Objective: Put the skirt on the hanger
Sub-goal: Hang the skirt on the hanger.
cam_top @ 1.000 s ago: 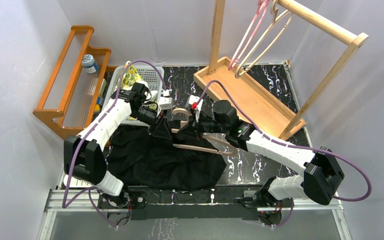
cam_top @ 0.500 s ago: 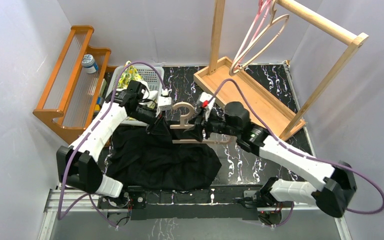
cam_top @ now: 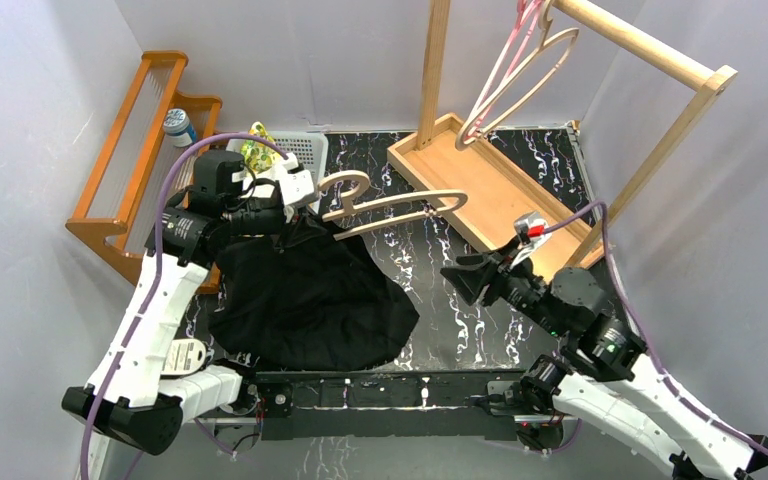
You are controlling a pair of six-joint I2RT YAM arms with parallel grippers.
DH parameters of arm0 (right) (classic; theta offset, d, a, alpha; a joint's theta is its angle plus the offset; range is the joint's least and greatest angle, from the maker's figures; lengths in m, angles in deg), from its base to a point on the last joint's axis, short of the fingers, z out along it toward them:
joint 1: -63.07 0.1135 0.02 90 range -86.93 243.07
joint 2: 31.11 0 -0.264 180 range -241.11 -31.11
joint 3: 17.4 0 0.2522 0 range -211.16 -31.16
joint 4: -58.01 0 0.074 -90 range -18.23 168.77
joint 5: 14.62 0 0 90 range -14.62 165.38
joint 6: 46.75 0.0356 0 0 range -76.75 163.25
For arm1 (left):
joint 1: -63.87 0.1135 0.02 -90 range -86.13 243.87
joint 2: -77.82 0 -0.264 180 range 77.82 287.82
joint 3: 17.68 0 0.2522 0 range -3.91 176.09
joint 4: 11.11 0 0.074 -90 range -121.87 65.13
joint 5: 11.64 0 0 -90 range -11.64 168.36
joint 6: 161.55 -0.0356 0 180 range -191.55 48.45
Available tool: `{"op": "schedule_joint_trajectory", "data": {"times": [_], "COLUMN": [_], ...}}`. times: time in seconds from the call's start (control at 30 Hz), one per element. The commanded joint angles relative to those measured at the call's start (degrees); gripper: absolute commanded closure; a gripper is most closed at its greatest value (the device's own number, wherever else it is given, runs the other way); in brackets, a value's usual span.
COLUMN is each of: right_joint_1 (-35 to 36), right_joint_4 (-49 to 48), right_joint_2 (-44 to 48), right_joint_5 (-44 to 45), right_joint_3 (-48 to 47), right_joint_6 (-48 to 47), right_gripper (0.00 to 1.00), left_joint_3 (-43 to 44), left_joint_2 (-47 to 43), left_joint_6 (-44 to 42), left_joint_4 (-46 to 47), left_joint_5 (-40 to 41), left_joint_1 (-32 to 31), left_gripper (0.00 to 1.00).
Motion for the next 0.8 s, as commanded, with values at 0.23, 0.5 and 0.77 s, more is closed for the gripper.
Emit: {"op": "schedule_joint_trajectory", "data": {"times": [0.23,0.5,0.77], "right_joint_1": [0.21,0.21,0.11], "right_joint_4": [-26.07,-42.72,-46.11], "right_joint_2": [-13.06,-34.84,-48.89], "right_joint_5": [5.48,3.09,5.56], "right_joint_3": [20.59,16.53,8.70], "right_joint_6": [21.78,29.05,32.08], "right_gripper": [0.38,0.33,0.42], "left_joint_3": [4.08,5.10,4.32], "left_joint_2": [-3.28,-3.23,-3.75], "left_joint_6": [5.36,5.73,6.43], "left_joint_4": [5.02,4.44,4.96], "left_joint_5": [1.86,0.64,-0.13], "left_joint_1": [0.20,0.17,0.10], "left_gripper": [1.00,1.00,1.00]}}
